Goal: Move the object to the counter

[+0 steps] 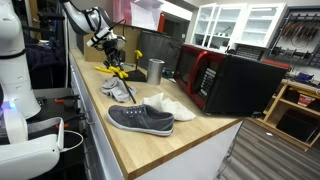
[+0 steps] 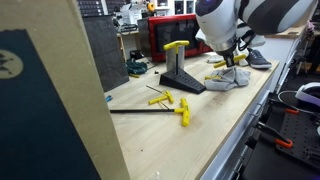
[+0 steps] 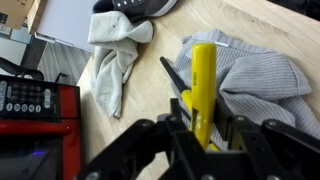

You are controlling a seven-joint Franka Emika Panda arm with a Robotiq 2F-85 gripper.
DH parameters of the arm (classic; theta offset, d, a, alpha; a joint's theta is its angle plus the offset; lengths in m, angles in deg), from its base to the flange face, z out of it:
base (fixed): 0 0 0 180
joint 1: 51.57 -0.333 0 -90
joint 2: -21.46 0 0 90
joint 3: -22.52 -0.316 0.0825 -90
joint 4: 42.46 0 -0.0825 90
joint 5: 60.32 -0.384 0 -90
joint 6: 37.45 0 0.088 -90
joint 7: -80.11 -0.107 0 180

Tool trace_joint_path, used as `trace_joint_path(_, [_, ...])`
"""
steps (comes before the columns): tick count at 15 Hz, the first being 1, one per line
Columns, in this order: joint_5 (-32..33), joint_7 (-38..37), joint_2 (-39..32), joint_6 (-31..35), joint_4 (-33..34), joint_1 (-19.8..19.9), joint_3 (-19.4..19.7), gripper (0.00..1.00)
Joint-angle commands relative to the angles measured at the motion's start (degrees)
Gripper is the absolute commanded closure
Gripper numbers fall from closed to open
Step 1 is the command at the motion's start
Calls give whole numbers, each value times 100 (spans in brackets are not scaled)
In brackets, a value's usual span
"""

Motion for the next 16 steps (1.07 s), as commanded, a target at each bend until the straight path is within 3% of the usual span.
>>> trace_joint_path(1, [-216, 320, 409, 29, -9, 3, 77, 30])
trace_joint_path(5, [-1285, 723, 961, 106, 288, -8, 205, 0])
trace_joint_path(10, [-2885, 1091, 1628, -59, 906, 124, 407, 0])
trace_joint_path(16, [-4136, 682, 1930, 454, 1204, 420, 603, 0])
